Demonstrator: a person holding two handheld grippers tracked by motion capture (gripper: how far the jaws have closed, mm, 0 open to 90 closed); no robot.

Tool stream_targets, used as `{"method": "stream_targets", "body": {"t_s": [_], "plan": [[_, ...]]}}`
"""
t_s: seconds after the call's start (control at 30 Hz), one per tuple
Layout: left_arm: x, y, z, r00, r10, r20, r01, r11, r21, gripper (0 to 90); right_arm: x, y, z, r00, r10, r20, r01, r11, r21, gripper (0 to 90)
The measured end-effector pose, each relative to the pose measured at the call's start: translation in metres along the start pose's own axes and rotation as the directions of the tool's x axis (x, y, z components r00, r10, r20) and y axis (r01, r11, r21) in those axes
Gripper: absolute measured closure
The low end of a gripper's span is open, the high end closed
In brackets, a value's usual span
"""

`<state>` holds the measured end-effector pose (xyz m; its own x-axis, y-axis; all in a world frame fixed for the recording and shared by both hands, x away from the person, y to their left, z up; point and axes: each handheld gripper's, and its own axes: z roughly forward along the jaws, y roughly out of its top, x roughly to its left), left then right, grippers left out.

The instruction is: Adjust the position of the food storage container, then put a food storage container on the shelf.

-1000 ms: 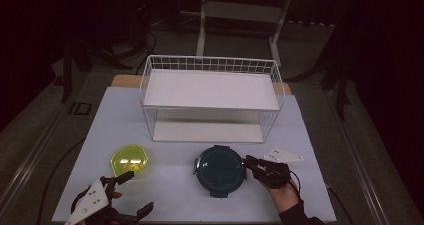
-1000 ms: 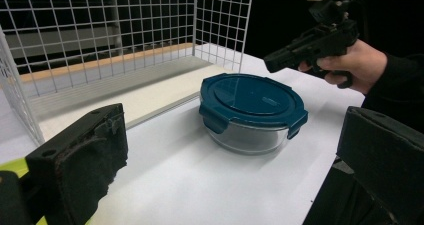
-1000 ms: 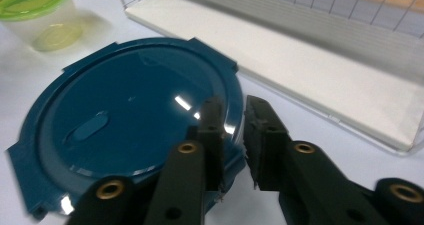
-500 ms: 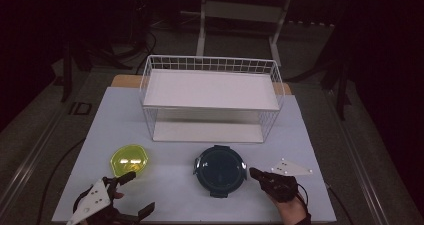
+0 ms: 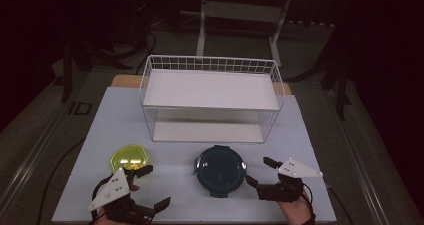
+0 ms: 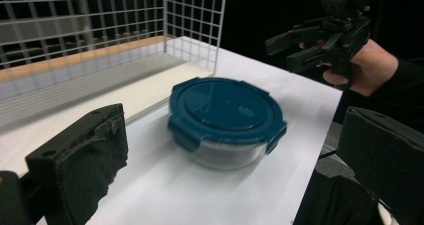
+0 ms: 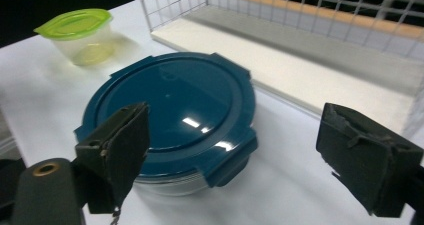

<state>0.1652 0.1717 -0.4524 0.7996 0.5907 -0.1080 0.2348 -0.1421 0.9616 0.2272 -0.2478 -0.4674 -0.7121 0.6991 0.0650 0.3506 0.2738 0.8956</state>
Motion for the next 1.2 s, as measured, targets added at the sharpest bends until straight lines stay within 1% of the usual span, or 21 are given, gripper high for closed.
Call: {"method": "stream_targets", "body": {"t_s": [0.07, 0.17, 0.23, 0.33, 0.4, 0.43, 0.5, 0.53, 0.6, 0.67, 0.73, 0.77, 0.83, 0.87, 0.9, 0.93, 0.97, 1.03, 1.07, 1.13, 1.2], "plan": [[0.001, 0.006, 0.007, 0.9996, -0.005, 0.026, 0.005, 0.9999, 0.01, 0.0, 0.001, 0.002, -0.003, 0.9996, -0.014, 0.025, 0.014, 1.0, -0.015, 13.2], [0.003, 0.017, 0.016, 0.9968, -0.032, 0.073, 0.029, 0.9988, 0.039, 0.0, 0.003, 0.005, -0.008, 0.9971, -0.034, 0.067, 0.038, 0.997, -0.06, 13.4], [0.004, 0.022, 0.022, 0.9966, -0.021, 0.08, 0.017, 0.9985, 0.053, 0.0, 0.004, 0.007, -0.013, 0.995, -0.047, 0.088, 0.056, 0.993, -0.1, 13.0], [0.007, 0.03, 0.03, 0.9935, -0.042, 0.106, 0.035, 0.9968, 0.072, 0.0, 0.006, 0.011, -0.017, 0.9905, -0.056, 0.126, 0.073, 0.987, -0.14, 10.7], [0.009, 0.033, 0.036, 0.9926, -0.052, 0.109, 0.044, 0.9956, 0.083, 0.0, 0.008, 0.014, -0.021, 0.9881, -0.058, 0.143, 0.081, 0.983, -0.165, 11.1], [0.01, 0.034, 0.039, 0.9916, -0.062, 0.113, 0.052, 0.9943, 0.093, 0.0, 0.009, 0.016, -0.023, 0.9881, -0.062, 0.141, 0.085, 0.982, -0.167, 14.1], [0.013, 0.035, 0.047, 0.9893, -0.088, 0.117, 0.074, 0.99, 0.12, 0.0, 0.009, 0.018, -0.024, 0.9878, -0.062, 0.143, 0.085, 0.983, -0.165, 15.0], [0.015, 0.035, 0.05, 0.9882, -0.095, 0.119, 0.08, 0.9886, 0.128, 0.0, 0.009, 0.019, -0.025, 0.99, -0.057, 0.129, 0.077, 0.984, -0.162, 17.1], [0.018, 0.034, 0.058, 0.985, -0.123, 0.121, 0.104, 0.9832, 0.15, 0.0, 0.007, 0.02, -0.025, 0.9953, -0.025, 0.094, 0.038, 0.989, -0.141, 19.5], [0.022, 0.032, 0.066, 0.9805, -0.154, 0.122, 0.132, 0.9765, 0.17, 0.0, 0.007, 0.02, -0.026, 0.9953, -0.025, 0.094, 0.039, 0.989, -0.142, 19.4], [0.027, 0.03, 0.074, 0.9738, -0.195, 0.116, 0.171, 0.9665, 0.191, 0.0, 0.007, 0.02, -0.026, 0.9947, -0.021, 0.1, 0.036, 0.988, -0.148, 18.9], [0.031, 0.028, 0.078, 0.9676, -0.223, 0.119, 0.196, 0.9598, 0.201, 0.0, 0.007, 0.019, -0.026, 0.9947, -0.012, 0.102, 0.028, 0.988, -0.151, 19.5], [0.038, 0.025, 0.086, 0.9565, -0.273, 0.104, 0.244, 0.9434, 0.224, 0.0, 0.005, 0.019, -0.025, 0.9978, 0.003, 0.067, 0.006, 0.99, -0.138, 19.6], [0.041, 0.023, 0.09, 0.9505, -0.293, 0.104, 0.263, 0.9358, 0.235, 0.0, 0.005, 0.018, -0.024, 0.9981, 0.001, 0.061, 0.007, 0.991, -0.133, 19.4], [0.044, 0.021, 0.094, 0.9468, -0.305, 0.102, 0.273, 0.9293, 0.249, 0.0, 0.005, 0.018, -0.024, 0.9986, -0.004, 0.053, 0.01, 0.992, -0.129, 18.1], [0.047, 0.019, 0.098, 0.9433, -0.32, 0.088, 0.287, 0.9193, 0.27, 0.0, 0.006, 0.018, -0.023, 0.9992, -0.007, 0.04, 0.011, 0.993, -0.122, 17.3], [0.05, 0.016, 0.102, 0.9326, -0.35, 0.09, 0.313, 0.9066, 0.284, 0.0, 0.006, 0.017, -0.022, 0.9995, -0.012, 0.031, 0.015, 0.993, -0.113, 17.2], [0.055, 0.011, 0.108, 0.916, -0.392, 0.084, 0.352, 0.8857, 0.303, 0.4, 0.006, 0.016, -0.021, 1.0, -0.001, 0.008, 0.002, 0.995, -0.102, 17.2], [0.058, 0.008, 0.111, 0.9036, -0.419, 0.089, 0.374, 0.8731, 0.313, 0.5, 0.006, 0.016, -0.02, 1.0, 0.007, -0.002, -0.007, 0.995, -0.095, 17.1], [0.062, 0.004, 0.117, 0.8935, -0.443, 0.075, 0.395, 0.8545, 0.337, 0.6, 0.006, 0.015, -0.017, 0.9997, 0.019, -0.015, -0.02, 0.997, -0.071, 12.9], [0.066, 0.0, 0.122, 0.8764, -0.479, 0.054, 0.429, 0.827, 0.363, 3.6, 0.007, 0.013, -0.014, 0.9996, 0.027, -0.013, -0.027, 0.999, -0.045, 10.7]]}}
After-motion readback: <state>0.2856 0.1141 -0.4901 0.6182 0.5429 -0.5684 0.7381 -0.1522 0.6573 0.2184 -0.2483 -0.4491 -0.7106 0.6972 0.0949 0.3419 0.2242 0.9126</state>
